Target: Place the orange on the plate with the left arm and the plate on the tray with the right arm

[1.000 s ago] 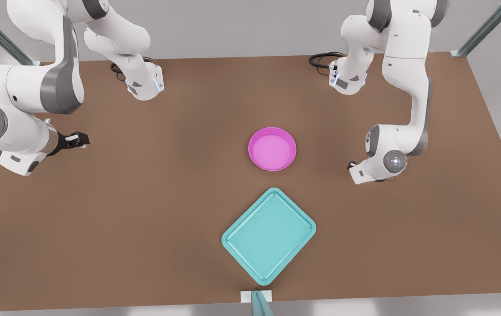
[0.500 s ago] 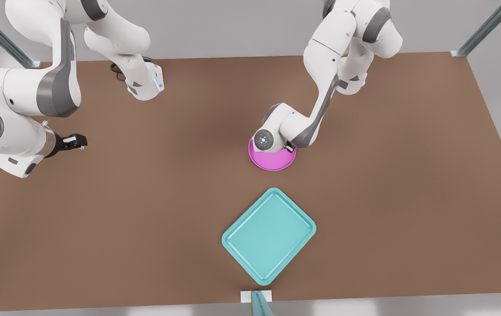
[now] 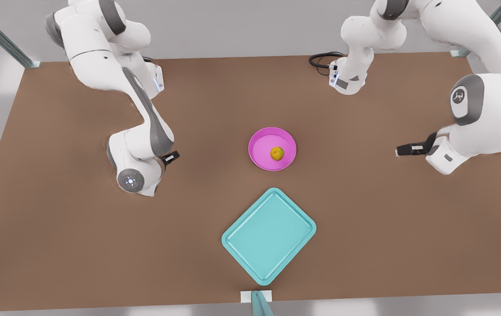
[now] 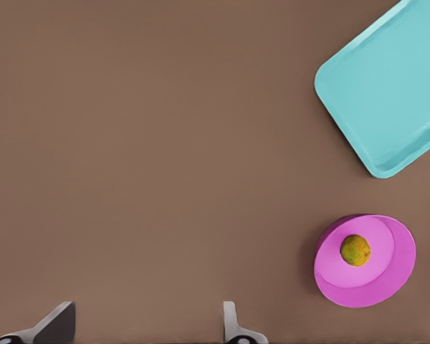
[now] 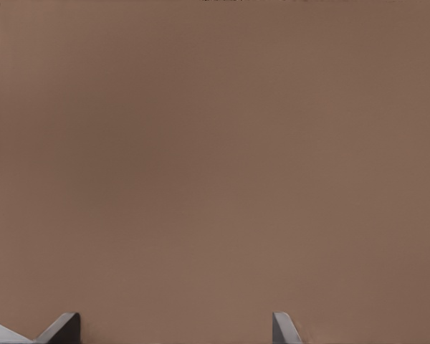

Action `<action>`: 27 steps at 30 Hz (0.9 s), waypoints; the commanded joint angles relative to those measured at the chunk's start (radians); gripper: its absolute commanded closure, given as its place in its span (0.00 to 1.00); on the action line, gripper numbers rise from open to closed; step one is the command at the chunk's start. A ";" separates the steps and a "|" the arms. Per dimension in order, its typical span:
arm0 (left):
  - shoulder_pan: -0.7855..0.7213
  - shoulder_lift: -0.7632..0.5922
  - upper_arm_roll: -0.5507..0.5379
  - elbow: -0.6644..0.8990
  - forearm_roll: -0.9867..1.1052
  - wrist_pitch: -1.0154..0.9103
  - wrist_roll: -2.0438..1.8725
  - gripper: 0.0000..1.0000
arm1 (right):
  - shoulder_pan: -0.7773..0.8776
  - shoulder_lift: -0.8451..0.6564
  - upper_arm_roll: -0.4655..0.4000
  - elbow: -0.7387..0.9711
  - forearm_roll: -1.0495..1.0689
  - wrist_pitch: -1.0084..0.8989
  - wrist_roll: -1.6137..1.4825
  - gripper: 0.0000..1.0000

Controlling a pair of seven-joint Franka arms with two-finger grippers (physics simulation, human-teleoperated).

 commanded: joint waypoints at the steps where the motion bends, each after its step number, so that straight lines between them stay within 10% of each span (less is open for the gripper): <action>1: 0.120 -0.070 -0.148 -0.083 0.095 0.202 0.043 0.00 | 0.084 0.042 0.002 -0.059 0.165 0.569 0.376 0.00; 5: 0.123 -0.025 -0.138 -0.026 0.086 0.118 0.034 0.00 | 0.131 0.191 0.048 -0.037 0.276 0.770 0.356 0.00; 27: 0.123 -0.032 -0.135 -0.028 0.091 0.095 0.043 0.00 | 0.269 0.274 0.137 0.026 0.331 0.589 0.275 0.00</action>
